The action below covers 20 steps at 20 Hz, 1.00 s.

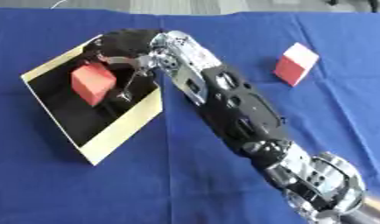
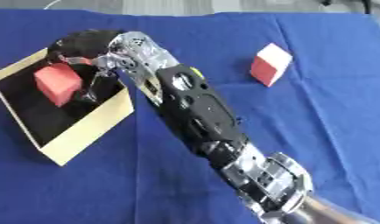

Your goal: Pick up objects on the table and place them in the box.

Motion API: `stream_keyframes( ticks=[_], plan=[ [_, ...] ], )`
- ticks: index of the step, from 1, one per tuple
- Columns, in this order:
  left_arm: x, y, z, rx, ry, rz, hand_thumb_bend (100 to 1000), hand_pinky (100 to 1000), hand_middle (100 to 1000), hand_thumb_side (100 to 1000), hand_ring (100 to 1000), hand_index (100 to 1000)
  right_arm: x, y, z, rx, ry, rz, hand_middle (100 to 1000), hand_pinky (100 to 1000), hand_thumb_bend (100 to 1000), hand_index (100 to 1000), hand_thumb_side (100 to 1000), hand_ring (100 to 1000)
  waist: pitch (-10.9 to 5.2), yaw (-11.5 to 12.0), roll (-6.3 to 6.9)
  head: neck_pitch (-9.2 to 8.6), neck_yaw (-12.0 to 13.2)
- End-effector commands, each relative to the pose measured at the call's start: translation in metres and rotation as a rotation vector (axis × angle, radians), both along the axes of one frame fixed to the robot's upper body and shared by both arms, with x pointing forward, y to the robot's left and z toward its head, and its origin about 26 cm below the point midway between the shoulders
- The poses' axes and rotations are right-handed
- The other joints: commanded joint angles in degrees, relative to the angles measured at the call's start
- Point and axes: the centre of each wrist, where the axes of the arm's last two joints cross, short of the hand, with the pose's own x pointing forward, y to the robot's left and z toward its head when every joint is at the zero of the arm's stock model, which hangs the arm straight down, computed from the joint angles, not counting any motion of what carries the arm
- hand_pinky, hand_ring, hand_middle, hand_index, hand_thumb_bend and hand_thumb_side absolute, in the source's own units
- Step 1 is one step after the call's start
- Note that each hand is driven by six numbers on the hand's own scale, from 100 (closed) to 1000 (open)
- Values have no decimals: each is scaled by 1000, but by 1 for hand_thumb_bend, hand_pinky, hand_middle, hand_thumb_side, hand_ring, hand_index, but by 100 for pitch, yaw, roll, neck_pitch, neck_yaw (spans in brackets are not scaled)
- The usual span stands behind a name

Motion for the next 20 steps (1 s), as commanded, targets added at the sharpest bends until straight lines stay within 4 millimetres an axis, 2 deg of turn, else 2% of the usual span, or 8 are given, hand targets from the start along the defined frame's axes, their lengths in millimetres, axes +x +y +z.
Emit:
stream_keyframes(
  ticks=[1, 6, 11, 14, 17, 20],
  plan=[
    [-3, 0, 7, 10, -22, -5, 164, 708, 759, 690, 757, 839, -4, -2, 15, 10, -46, 12, 816, 858, 229, 877, 216, 905, -110, 2, 46, -28, -5],
    [-3, 0, 7, 9, -22, -6, 165, 707, 759, 689, 758, 839, -7, -3, 22, 25, -64, 26, 835, 873, 239, 899, 285, 931, -108, 4, 52, -33, -27],
    [-3, -1, 8, 9, -23, -9, 167, 708, 760, 689, 758, 840, -12, -1, 29, 27, -71, 40, 840, 878, 276, 910, 286, 936, -112, 8, 49, -33, -40],
    [-3, -1, 8, 9, -24, -11, 167, 707, 760, 688, 758, 840, -13, 2, 28, 20, -69, 44, 834, 875, 294, 904, 253, 932, -110, 12, 50, -27, -46],
    [-3, -1, 8, 9, -23, -10, 166, 707, 760, 688, 758, 839, -13, 2, 30, 44, -76, 47, 825, 873, 277, 896, 245, 926, -104, 15, 53, -25, -53],
    [-3, -1, 8, 7, -22, -10, 167, 707, 761, 688, 758, 840, -17, -1, 42, 92, -96, 52, 816, 871, 254, 891, 241, 917, -109, 6, 53, 9, -47]
  ],
)
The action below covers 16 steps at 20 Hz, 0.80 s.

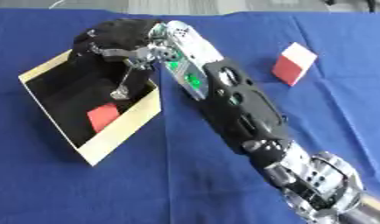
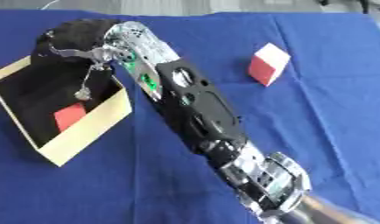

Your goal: Pick up objects on the table and place them in the box.

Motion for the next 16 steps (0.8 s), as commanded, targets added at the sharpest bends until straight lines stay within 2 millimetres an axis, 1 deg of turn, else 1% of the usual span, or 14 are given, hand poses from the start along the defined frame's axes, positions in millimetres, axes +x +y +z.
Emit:
stream_keyframes(
  ticks=[1, 4, 5, 6, 8, 12, 16],
  plan=[
    [-3, -1, 7, 8, -23, -9, 167, 707, 761, 688, 758, 840, -9, -1, 29, 70, -63, 25, 814, 871, 245, 889, 241, 914, -115, 1, 52, 24, 10],
    [-3, -1, 7, 6, -24, -7, 168, 707, 761, 685, 758, 839, -18, -6, 47, 142, -89, 51, 800, 868, 191, 883, 228, 899, -122, -6, 60, 36, 24],
    [-3, 0, 7, 4, -25, -5, 169, 707, 761, 684, 758, 839, -22, -9, 54, 171, -100, 60, 795, 866, 161, 882, 251, 896, -126, -12, 61, 40, 27],
    [-3, 0, 7, 3, -25, -2, 169, 707, 761, 684, 759, 839, -25, -13, 61, 200, -111, 67, 790, 865, 135, 879, 263, 893, -130, -20, 60, 44, 34],
    [-3, 1, 6, 1, -23, 4, 167, 707, 761, 685, 759, 840, -33, -25, 78, 259, -133, 82, 780, 862, 118, 868, 253, 887, -140, -40, 55, 62, 65],
    [-4, 4, 4, 3, -17, 20, 168, 706, 761, 685, 759, 839, -49, -60, 110, 383, -164, 91, 768, 854, 111, 858, 213, 873, -164, -95, 39, 105, 156],
    [-5, 6, 3, 6, -11, 33, 165, 706, 761, 687, 759, 839, -65, -97, 129, 442, -202, 68, 770, 852, 139, 861, 187, 870, -174, -165, 31, 136, 220]
  ],
)
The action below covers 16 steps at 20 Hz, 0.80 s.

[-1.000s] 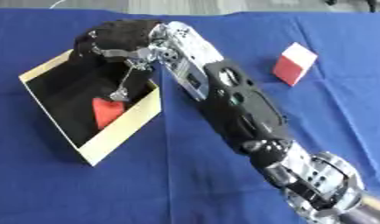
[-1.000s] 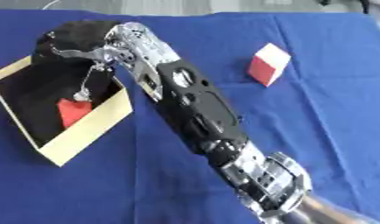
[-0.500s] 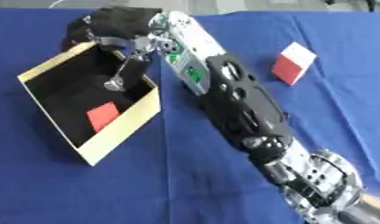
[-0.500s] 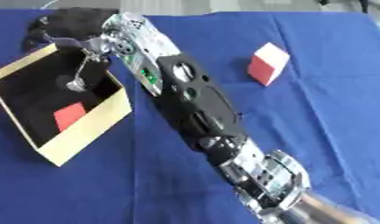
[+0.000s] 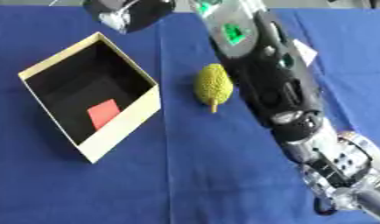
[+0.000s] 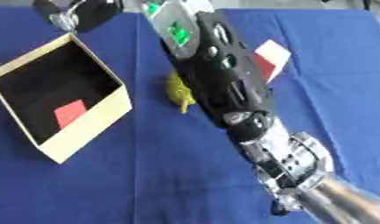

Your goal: Pick up objects on the table and place them in the box.

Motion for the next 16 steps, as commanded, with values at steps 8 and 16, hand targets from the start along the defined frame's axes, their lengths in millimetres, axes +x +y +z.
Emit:
stream_keyframes(
  ticks=[8, 16],
  plan=[
    [-6, 10, 4, 25, -11, 49, 159, 705, 762, 692, 760, 839, -21, -122, 15, -42, -47, -315, 812, 858, 217, 900, 256, 891, -133, -145, 9, 36, 207],
    [-6, 10, 6, 27, -13, 54, 157, 704, 762, 696, 760, 839, -34, -197, -24, -137, 34, -546, 834, 863, 251, 920, 330, 908, -57, -188, 15, 18, 297]
  ],
)
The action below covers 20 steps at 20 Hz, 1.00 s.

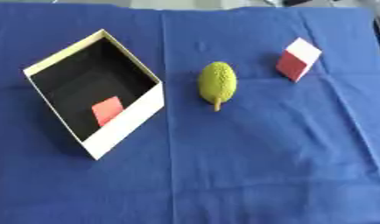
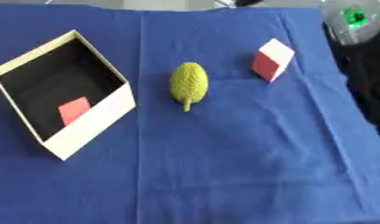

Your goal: Pick up objects on the table and place them in the box.

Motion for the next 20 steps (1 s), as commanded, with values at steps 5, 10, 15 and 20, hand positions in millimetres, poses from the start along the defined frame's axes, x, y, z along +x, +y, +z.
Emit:
stream_keyframes(
  ticks=[5, 10, 15, 20],
  plan=[
    [-3, 4, 12, 30, -33, 14, 154, 704, 763, 698, 761, 838, -25, -34, -1, -85, 0, -125, 840, 865, 277, 929, 368, 914, -74, -18, 25, 28, -25],
    [-3, 4, 12, 33, -31, 12, 153, 704, 763, 698, 761, 838, -27, -48, -14, -107, 68, -176, 837, 867, 271, 927, 423, 919, -72, -33, 40, 33, -44],
    [-3, 3, 12, 37, -28, 9, 152, 704, 763, 699, 761, 837, -25, -59, -22, -129, 118, -229, 839, 870, 250, 934, 516, 925, -70, -47, 45, 68, -49],
    [-3, 2, 12, 37, -24, 6, 151, 704, 764, 700, 761, 837, -20, -67, -27, -119, 159, -273, 829, 871, 196, 934, 600, 928, -62, -40, 42, 76, -53]
  ],
)
